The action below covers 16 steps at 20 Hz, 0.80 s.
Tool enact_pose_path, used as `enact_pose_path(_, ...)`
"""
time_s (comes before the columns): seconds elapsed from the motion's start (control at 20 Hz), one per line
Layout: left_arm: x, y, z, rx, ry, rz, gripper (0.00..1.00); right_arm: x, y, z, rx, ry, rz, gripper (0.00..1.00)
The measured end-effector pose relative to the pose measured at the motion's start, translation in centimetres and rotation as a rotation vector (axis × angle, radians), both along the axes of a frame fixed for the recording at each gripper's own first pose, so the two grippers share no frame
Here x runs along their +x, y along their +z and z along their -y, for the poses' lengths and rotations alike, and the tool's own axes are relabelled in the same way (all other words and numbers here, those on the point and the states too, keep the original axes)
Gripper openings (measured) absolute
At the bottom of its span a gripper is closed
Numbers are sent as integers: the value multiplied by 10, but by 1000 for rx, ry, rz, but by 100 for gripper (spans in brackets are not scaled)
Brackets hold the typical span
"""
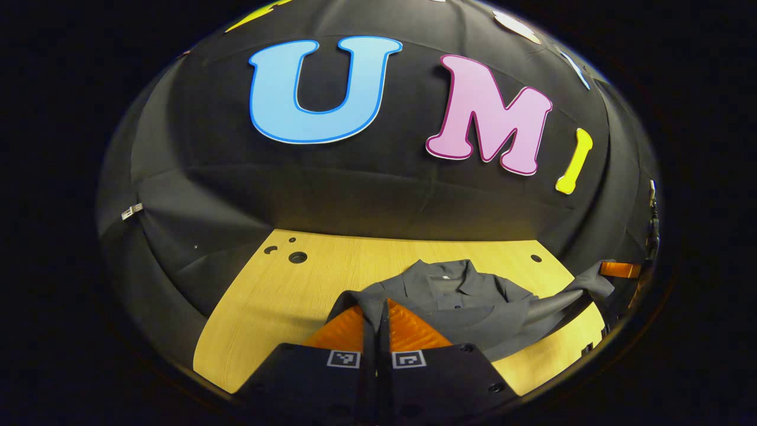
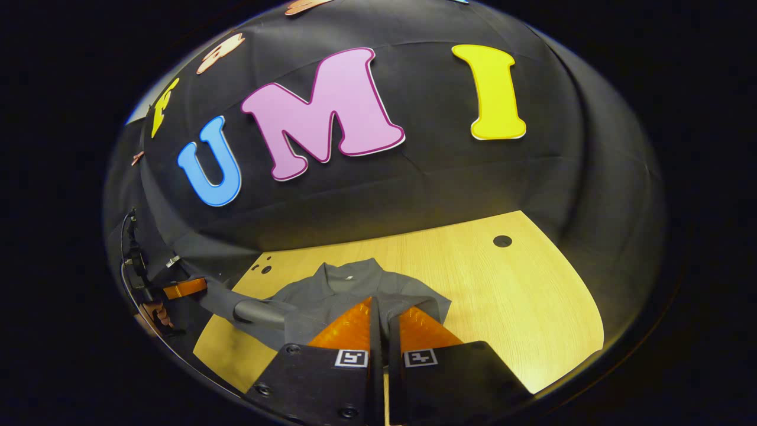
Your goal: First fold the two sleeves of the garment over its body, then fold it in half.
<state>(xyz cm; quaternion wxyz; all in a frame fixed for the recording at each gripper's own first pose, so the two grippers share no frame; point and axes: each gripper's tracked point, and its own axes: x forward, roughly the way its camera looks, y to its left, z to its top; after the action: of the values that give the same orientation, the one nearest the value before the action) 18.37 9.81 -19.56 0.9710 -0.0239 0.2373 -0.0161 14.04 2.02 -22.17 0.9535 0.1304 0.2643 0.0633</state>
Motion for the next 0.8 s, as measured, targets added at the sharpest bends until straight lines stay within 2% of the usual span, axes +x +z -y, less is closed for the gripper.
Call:
enact_pose_path(0.4, 70, -38, 1, 44, 15, -26, 5, 77, -42, 5, -43, 10, -26, 7)
enact_pose_path(0.6, 104, -73, -1, 106, 10, -67, 5, 110, -79, 3, -57, 13, -66, 7)
enact_pose_path(0.8, 127, -114, -3, 126, 25, -116, 5, 133, -124, 3, -85, 12, -112, 7)
